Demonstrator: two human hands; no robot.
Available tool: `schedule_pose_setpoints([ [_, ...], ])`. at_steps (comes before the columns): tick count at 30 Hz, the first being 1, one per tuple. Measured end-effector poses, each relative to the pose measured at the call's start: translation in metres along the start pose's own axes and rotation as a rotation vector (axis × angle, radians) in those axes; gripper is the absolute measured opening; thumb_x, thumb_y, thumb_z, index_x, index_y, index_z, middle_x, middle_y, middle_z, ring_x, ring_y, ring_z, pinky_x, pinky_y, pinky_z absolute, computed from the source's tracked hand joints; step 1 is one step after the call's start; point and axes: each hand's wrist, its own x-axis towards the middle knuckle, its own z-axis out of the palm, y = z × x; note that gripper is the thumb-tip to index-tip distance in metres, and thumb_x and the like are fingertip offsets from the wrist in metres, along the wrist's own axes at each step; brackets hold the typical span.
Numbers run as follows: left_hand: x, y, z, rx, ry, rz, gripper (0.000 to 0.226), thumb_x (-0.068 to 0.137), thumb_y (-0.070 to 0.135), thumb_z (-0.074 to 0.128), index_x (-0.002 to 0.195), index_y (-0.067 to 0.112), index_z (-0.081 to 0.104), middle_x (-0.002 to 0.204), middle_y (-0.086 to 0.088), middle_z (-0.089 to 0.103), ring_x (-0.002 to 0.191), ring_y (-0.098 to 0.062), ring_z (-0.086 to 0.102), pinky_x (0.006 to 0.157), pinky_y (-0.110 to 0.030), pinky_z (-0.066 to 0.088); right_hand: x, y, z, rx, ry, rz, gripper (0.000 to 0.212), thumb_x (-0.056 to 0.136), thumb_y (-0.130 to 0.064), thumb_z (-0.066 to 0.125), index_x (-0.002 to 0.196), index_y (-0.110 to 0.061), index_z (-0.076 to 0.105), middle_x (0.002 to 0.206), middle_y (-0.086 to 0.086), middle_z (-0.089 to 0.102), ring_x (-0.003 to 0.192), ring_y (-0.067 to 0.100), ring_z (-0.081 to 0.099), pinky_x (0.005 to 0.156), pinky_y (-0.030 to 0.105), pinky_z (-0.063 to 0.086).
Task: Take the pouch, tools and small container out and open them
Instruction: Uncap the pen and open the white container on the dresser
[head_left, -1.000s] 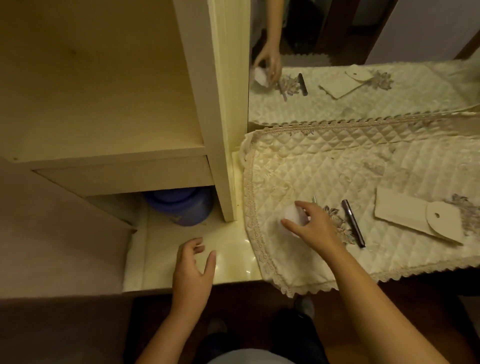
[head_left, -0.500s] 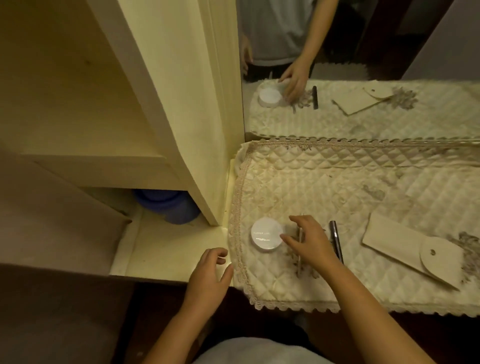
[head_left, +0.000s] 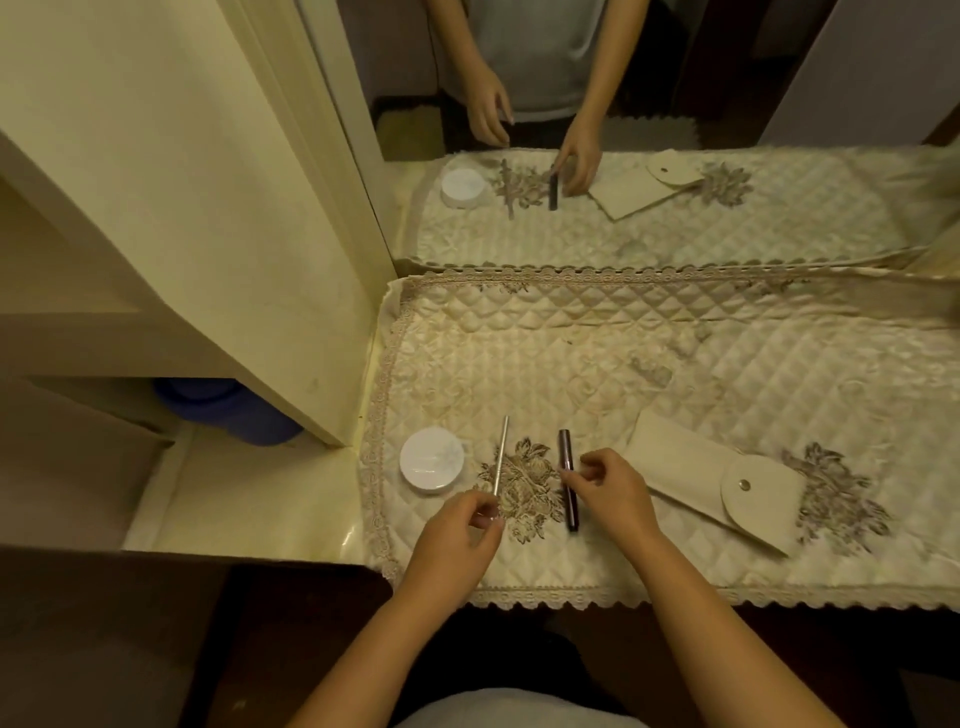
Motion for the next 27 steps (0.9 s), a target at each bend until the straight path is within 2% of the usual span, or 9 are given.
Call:
schedule_pose_setpoints([
  [4,0.008,0.003,0.0,0.033,0.001,0.024,0.022,0.086,0.019,0.056,0.107,0.014,0.058,0.101,-0.003,0.063,0.093,-0.01,0.057,0.081,-0.019,0.044,0.012,-0.005,0.004,-0.169,-0.058,-0.021,0.032,0.077,-0.03,0.069,0.099,-0.011,0.056,0.083,0.0,0.057,0.077,0.018,0.055,0.063,0.029,0.04],
  [6,0.013,0.005,0.0,0.023,-0.018,0.027,0.023,0.086,0.019,0.056,0.108,0.014,0.059,0.101,-0.004,0.064,0.092,-0.011,0.058,0.081,-0.021,0.047,0.018,-0.006,-0.001,-0.15,-0.097,-0.006,0.028,0.077,-0.026,0.069,0.098,-0.01,0.058,0.078,-0.002,0.056,0.073,0.015,0.054,0.057,0.024,0.039],
  [10,0.027,0.018,0.001,-0.036,-0.082,0.058,0.03,0.086,0.019,0.056,0.116,0.015,0.055,0.103,-0.001,0.062,0.091,-0.006,0.057,0.086,-0.028,0.05,0.006,-0.013,-0.022,0.335,-0.162,0.067,0.021,0.078,-0.012,0.068,0.097,-0.006,0.062,0.074,0.002,0.06,0.062,0.012,0.055,0.051,0.014,0.047],
  [12,0.036,0.026,0.003,-0.11,-0.105,0.075,0.032,0.086,0.02,0.057,0.118,0.017,0.054,0.103,0.002,0.062,0.092,-0.005,0.057,0.081,-0.021,0.051,-0.005,-0.021,-0.035,0.464,-0.15,0.041,0.016,0.08,-0.01,0.065,0.096,-0.01,0.063,0.074,0.002,0.062,0.06,0.011,0.056,0.048,0.012,0.043],
  [16,0.048,0.045,0.007,-0.227,-0.189,0.074,0.02,0.085,0.023,0.058,0.105,0.022,0.06,0.097,0.006,0.063,0.089,-0.005,0.059,0.062,-0.004,0.046,-0.018,-0.041,-0.049,0.594,-0.145,-0.023,0.011,0.081,-0.008,0.062,0.088,-0.017,0.065,0.075,0.003,0.066,0.061,0.011,0.059,0.06,0.022,0.045],
  [19,0.054,0.055,0.009,-0.255,-0.24,0.108,0.005,0.083,0.024,0.061,0.086,0.028,0.059,0.085,0.007,0.065,0.08,-0.005,0.061,0.063,-0.01,0.046,-0.021,-0.051,-0.049,0.632,-0.134,-0.052,0.009,0.08,-0.005,0.062,0.088,-0.009,0.063,0.084,0.016,0.067,0.066,0.017,0.061,0.065,0.028,0.047],
  [22,0.056,0.062,0.007,-0.301,-0.232,0.111,0.015,0.081,0.017,0.063,0.075,0.028,0.056,0.07,0.01,0.061,0.061,0.005,0.058,0.058,-0.009,0.045,-0.02,-0.058,-0.048,0.625,-0.142,-0.07,0.008,0.081,-0.006,0.062,0.089,-0.007,0.063,0.088,0.021,0.066,0.07,0.021,0.062,0.067,0.03,0.049],
  [26,0.055,0.056,-0.002,-0.28,-0.242,0.094,0.018,0.08,0.014,0.064,0.072,0.029,0.056,0.076,-0.004,0.067,0.074,-0.02,0.065,0.071,-0.033,0.052,-0.016,-0.065,-0.052,0.728,-0.072,-0.102,0.007,0.084,-0.009,0.058,0.087,-0.013,0.064,0.076,0.003,0.071,0.058,0.011,0.061,0.057,0.02,0.05],
  [27,0.055,0.053,-0.005,-0.27,-0.252,0.094,0.018,0.081,0.015,0.064,0.072,0.029,0.056,0.079,-0.007,0.068,0.074,-0.018,0.065,0.073,-0.035,0.052,-0.014,-0.066,-0.052,0.74,-0.049,-0.117,0.008,0.084,-0.008,0.058,0.086,-0.014,0.064,0.071,-0.002,0.072,0.058,0.01,0.061,0.057,0.02,0.05],
])
